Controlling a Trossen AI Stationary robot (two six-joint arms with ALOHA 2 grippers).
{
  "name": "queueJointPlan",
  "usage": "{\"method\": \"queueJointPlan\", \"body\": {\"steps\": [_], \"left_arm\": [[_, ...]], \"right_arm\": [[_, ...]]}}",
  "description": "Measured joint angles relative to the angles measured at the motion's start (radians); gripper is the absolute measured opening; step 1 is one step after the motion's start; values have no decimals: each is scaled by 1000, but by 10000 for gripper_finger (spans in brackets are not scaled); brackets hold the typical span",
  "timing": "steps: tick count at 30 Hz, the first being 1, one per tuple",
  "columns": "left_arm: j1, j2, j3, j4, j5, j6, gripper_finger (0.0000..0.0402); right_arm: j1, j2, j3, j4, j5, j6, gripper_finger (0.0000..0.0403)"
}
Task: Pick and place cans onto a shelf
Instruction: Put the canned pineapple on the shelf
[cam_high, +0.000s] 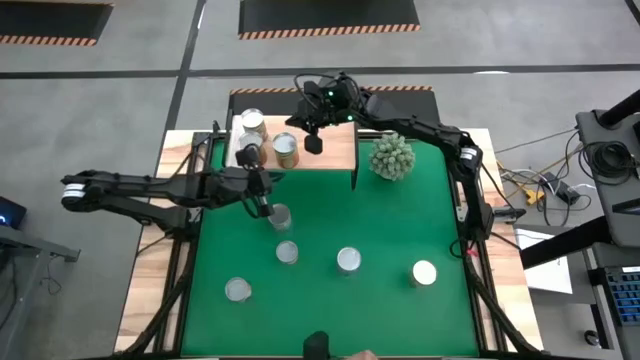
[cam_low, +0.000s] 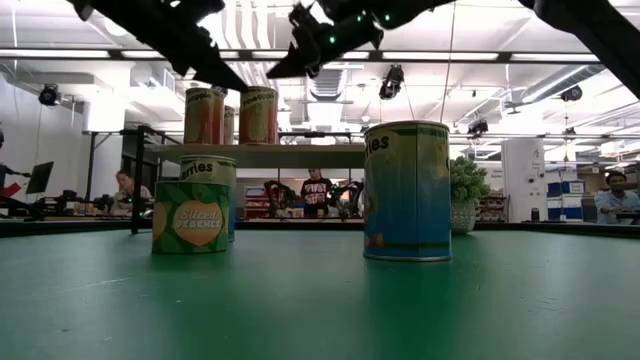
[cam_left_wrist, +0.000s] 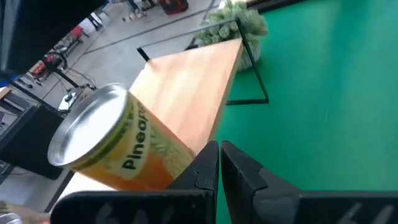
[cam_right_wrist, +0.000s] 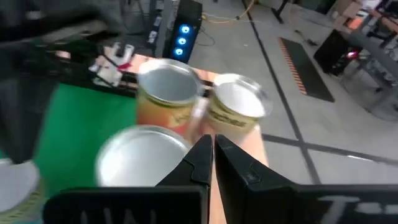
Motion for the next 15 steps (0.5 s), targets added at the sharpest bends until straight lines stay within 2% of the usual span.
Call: {"method": "queueJointPlan", "body": {"steps": [4,8,15], "left_arm": [[8,37,26,-2,0,1,0],[31,54,28,-21,-2,-2,0],[80,53,29,-9,-36,-32,0]], "right_arm": [[-38,35,-5,11,-8,8,9],[-68,77,-7,11,-79,38,9],[-72,103,-7,6,-107,34,9]]}}
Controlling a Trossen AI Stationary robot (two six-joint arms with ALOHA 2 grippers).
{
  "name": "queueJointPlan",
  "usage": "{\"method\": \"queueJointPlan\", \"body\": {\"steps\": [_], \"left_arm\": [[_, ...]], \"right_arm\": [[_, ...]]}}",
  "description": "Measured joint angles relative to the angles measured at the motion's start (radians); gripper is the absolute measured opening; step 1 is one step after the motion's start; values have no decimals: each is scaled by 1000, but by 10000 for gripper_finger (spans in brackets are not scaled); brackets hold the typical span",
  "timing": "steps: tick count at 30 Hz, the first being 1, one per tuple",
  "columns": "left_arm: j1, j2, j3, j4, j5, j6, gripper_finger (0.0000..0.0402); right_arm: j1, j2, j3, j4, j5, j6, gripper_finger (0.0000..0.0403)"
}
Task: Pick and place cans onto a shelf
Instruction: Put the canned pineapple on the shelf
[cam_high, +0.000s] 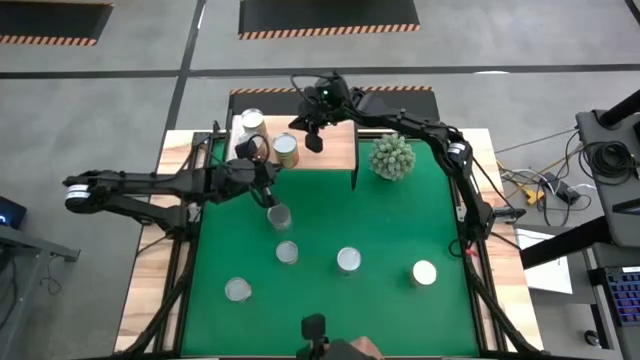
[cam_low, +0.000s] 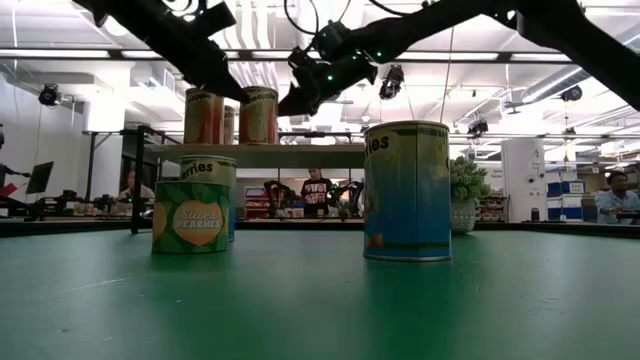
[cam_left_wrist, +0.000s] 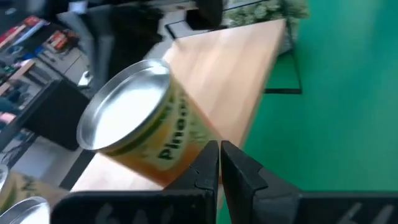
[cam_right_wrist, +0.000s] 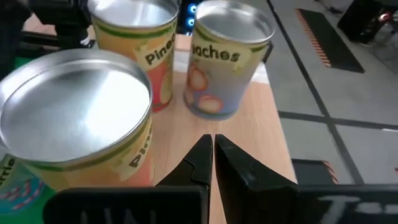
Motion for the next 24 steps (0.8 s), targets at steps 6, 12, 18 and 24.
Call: {"method": "queueJointPlan", "body": {"steps": [6,12,18,24], "left_arm": [[37,20,0,42,-2,-20,0],[61,68,1,63,-2,-20,0],[68,84,1,69,-2,-20,0],[63,59,1,68,12,-20,0]], "right_arm": [[0,-32,0,-86,-41,-18,9],[9,-48,0,-170,-51,-35,9],[28,-50,-1,-222,-53,-56,9],[31,-65,-1,-267,-13,-67,9]]}}
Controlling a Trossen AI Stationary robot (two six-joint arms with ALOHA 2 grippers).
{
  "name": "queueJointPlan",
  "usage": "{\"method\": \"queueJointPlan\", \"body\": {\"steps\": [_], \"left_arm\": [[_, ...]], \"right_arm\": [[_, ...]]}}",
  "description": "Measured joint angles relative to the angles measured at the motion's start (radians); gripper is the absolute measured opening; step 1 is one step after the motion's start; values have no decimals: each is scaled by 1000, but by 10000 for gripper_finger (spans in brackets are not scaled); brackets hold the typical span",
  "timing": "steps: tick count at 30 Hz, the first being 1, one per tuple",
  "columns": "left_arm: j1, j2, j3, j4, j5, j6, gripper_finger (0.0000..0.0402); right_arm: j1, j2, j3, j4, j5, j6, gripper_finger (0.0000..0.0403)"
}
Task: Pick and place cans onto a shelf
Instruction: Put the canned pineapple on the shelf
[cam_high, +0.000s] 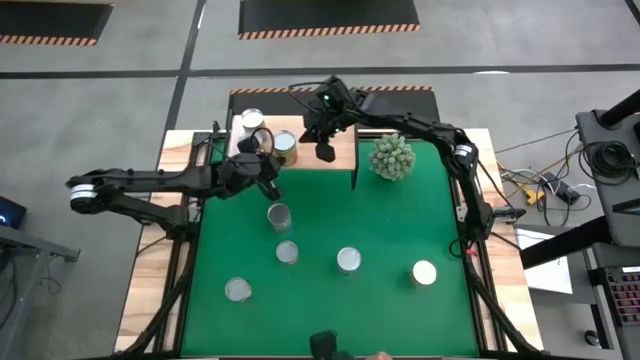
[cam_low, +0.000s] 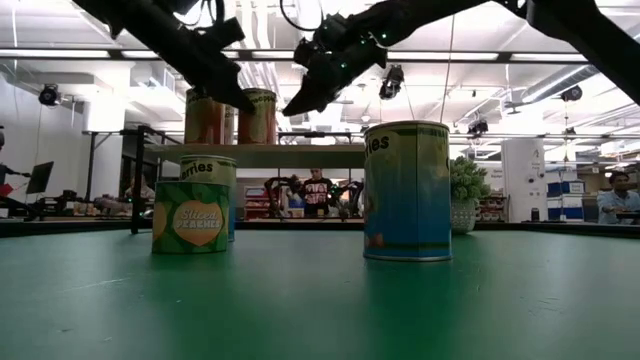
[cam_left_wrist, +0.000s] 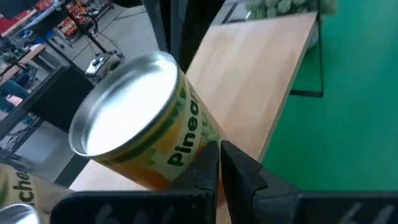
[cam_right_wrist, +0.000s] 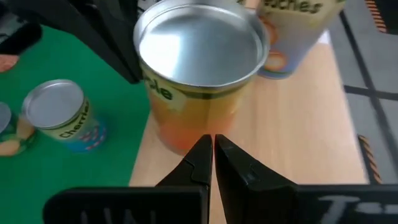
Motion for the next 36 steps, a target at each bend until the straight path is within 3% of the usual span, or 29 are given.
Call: {"method": "queueJointPlan", "body": {"steps": [5,13,20,36], "left_arm": [[-37,-62,0,-8,9,-5,0],[-102,-158,0,-26,21,8,0],[-102,-167,-11,-58,19,6,0],[-101,-165,-11,-56,-13,8,0]], "right_arm": [[-2,-46,0,-1,85,16,9],[28,-66,0,119,93,41,9],[58,-33,-1,229,93,35,9],[73,-21,-2,132,102,34,9]]}}
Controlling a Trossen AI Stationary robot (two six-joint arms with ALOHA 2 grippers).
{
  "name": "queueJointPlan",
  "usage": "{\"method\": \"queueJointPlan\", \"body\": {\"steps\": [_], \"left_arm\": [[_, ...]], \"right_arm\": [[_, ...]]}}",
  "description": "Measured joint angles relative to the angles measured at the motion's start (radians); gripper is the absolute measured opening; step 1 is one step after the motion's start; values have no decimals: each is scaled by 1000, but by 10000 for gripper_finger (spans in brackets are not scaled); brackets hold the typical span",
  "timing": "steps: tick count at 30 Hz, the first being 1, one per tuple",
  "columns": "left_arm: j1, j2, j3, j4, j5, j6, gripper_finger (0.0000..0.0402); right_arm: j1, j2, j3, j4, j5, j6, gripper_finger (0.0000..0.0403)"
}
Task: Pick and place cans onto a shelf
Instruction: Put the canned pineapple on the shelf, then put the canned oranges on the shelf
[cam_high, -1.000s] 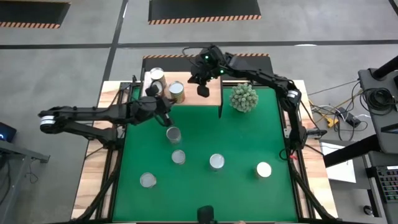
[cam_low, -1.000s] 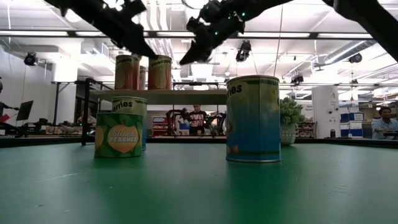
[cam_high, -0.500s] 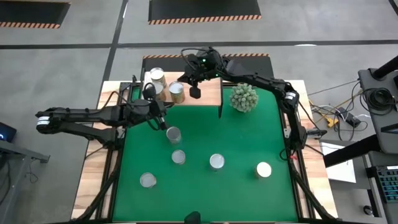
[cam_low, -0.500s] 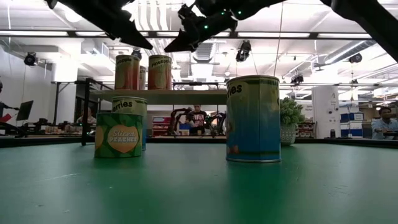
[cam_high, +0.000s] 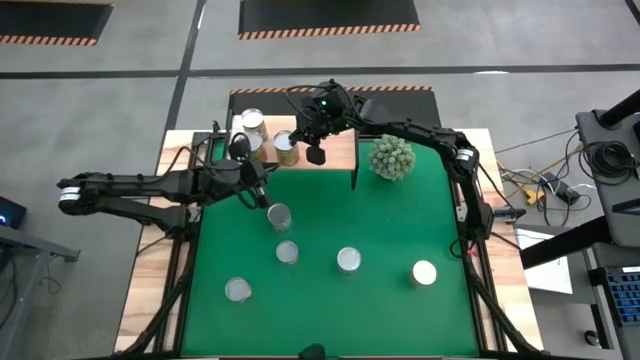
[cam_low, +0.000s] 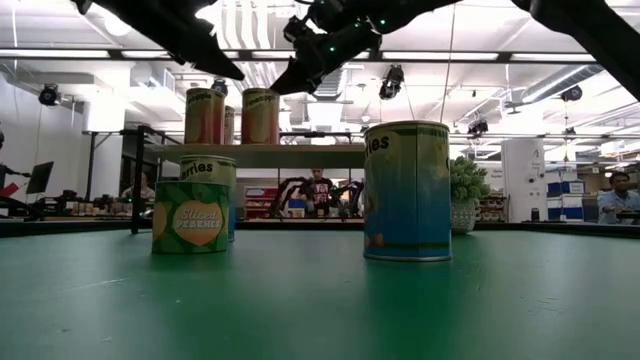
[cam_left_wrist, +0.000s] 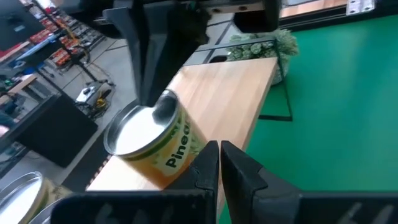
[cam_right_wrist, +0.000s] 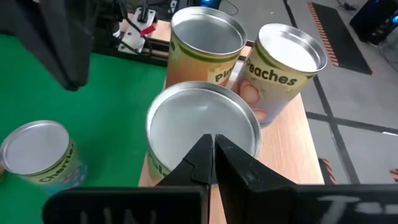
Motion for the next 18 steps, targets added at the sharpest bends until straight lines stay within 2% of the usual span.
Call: {"method": "queueJointPlan", "body": {"steps": [13,18], "left_arm": [[0,1,-2,0,-14,-6,0],[-1,1,-2,0,-10,-8,0]], "right_arm": [[9,-25,0,-8,1,26,9],[33,-92,0,-90,3,61,9]]}}
